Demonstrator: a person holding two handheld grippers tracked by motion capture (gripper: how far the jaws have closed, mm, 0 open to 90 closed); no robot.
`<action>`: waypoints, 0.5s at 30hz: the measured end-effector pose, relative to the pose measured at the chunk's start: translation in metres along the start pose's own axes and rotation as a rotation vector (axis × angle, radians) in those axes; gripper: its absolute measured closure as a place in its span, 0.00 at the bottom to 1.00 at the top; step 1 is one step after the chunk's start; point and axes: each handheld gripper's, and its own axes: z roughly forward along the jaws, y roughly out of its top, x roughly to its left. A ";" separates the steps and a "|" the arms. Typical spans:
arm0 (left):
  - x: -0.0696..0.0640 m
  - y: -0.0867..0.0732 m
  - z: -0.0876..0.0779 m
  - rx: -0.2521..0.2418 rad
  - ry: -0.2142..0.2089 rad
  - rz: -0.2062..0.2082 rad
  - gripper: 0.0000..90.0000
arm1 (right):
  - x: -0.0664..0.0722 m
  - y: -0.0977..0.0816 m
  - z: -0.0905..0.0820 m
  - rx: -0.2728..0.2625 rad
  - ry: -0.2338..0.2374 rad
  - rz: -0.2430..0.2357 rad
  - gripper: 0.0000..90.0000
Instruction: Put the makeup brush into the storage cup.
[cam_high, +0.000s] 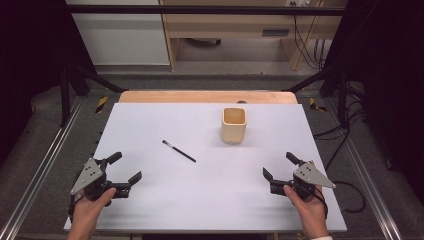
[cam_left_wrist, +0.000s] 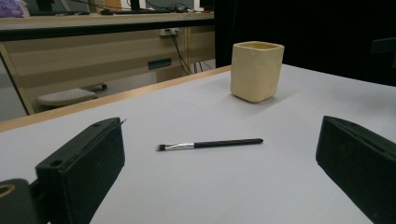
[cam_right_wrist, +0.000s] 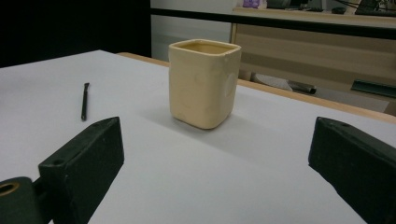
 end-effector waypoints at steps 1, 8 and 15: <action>0.000 0.000 0.000 0.000 0.000 0.000 0.01 | 0.000 0.000 0.000 0.005 0.000 -0.005 0.04; 0.001 0.000 -0.001 0.007 0.006 0.002 0.01 | 0.004 0.000 0.001 0.026 -0.001 -0.027 0.04; -0.004 0.000 0.004 0.023 -0.008 0.006 0.02 | 0.010 0.001 0.004 0.073 0.025 -0.053 0.05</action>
